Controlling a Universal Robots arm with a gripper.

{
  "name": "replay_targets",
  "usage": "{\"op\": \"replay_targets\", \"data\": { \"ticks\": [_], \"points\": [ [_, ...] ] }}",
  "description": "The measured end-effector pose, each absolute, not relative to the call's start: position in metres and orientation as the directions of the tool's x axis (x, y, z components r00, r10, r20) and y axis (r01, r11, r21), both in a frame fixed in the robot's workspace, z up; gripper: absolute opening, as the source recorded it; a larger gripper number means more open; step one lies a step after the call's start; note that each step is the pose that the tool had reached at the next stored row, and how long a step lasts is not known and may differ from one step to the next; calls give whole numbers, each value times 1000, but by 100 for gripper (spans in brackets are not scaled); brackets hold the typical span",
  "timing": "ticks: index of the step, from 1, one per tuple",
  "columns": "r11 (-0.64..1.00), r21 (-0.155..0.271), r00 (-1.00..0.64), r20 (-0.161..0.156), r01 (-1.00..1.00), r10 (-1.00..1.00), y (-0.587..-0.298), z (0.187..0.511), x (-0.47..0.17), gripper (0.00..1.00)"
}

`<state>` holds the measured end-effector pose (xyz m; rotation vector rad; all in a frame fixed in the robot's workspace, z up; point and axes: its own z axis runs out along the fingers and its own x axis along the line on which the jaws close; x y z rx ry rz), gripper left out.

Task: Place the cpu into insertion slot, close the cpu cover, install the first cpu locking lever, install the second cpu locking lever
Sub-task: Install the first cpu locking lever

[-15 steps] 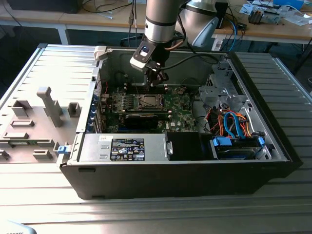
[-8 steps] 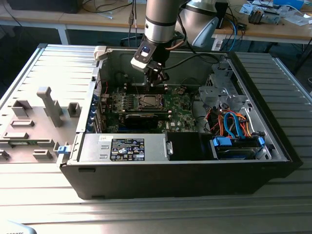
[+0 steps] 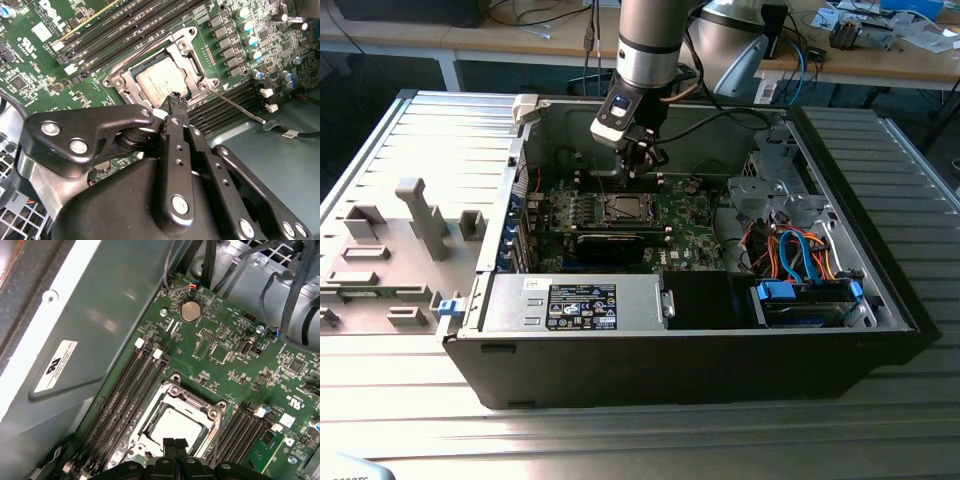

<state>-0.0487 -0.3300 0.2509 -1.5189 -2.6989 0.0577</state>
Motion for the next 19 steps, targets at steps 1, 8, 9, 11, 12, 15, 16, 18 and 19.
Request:
{"op": "replay_targets", "data": {
  "ticks": [1,8,9,11,12,15,16,18,19],
  "points": [
    [521,-54,-521,20,852,853,-330,251,-49,11],
    [546,-54,-546,20,836,837,-330,251,-49,11],
    [551,-54,-551,20,832,834,-330,251,-49,11],
    [558,-54,-558,20,828,829,-330,251,-49,11],
    [562,-54,-562,20,825,827,-330,251,-49,11],
    [600,-54,-599,20,799,800,-330,251,-49,11],
    [607,-54,-607,20,792,794,-330,251,-49,11],
    [612,-54,-612,20,789,791,-330,251,-49,11],
    [615,-54,-614,20,787,789,-330,251,-49,11]
  ]
}}
